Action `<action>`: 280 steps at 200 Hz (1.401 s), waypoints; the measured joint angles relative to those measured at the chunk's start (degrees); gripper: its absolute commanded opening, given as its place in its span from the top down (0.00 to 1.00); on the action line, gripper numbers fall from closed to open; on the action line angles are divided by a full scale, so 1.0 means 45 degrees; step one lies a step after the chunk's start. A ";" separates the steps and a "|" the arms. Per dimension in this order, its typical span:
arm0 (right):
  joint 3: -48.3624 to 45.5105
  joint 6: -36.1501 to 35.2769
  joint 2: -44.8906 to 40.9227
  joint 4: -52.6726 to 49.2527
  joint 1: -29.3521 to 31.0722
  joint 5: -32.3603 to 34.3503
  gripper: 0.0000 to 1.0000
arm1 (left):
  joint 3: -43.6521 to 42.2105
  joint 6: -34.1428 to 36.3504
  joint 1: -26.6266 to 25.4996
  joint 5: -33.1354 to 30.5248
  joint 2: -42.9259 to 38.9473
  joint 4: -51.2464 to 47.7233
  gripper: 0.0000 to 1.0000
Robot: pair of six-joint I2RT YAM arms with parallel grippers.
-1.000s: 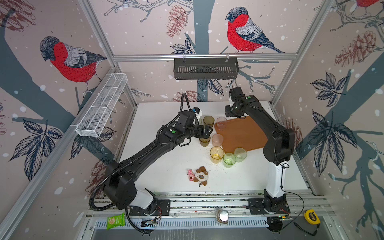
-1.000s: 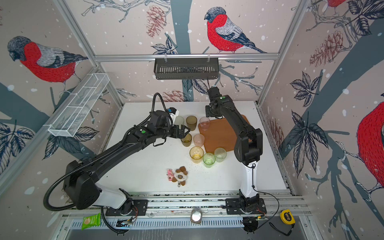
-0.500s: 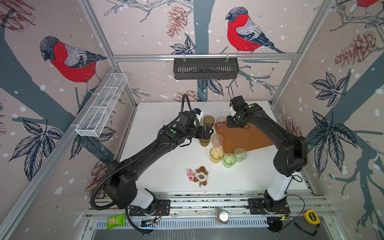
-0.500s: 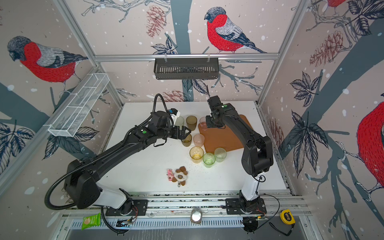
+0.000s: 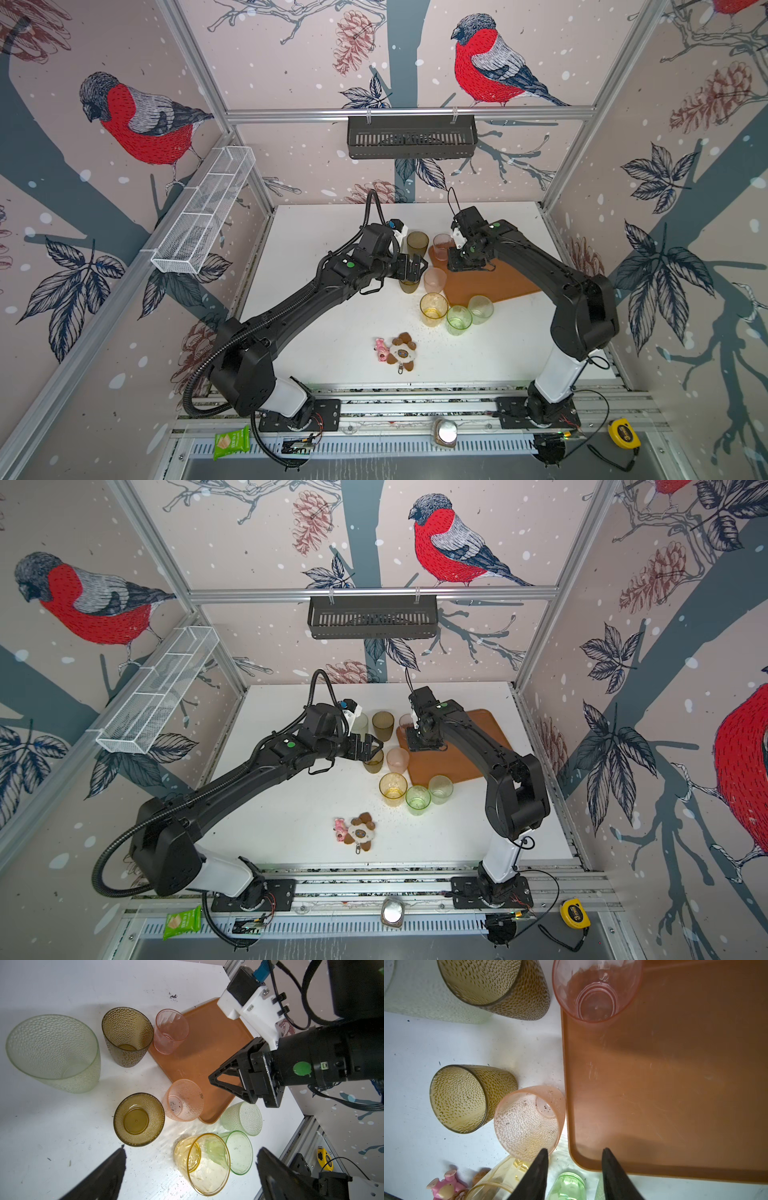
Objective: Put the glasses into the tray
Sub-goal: 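Move the right gripper over the frosted pink cup beside the tray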
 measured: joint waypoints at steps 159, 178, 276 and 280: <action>-0.0384 0.0228 0.0801 0.0753 0.0248 -0.0680 0.63 | -0.0369 0.0005 0.0000 -0.0097 -0.0146 0.0000 0.02; -0.0408 0.0228 0.0894 0.0835 0.0296 -0.0680 0.65 | -0.0330 0.0005 0.0000 -0.0102 -0.0126 0.0000 0.02; -0.0549 0.0223 0.1209 0.0996 0.0398 -0.0670 0.73 | -0.0287 0.0029 0.0000 -0.0097 -0.0029 0.0005 0.03; -0.0549 0.0223 0.1214 0.0996 0.0398 -0.0670 0.73 | -0.0282 0.0029 0.0000 -0.0097 -0.0024 0.0005 0.02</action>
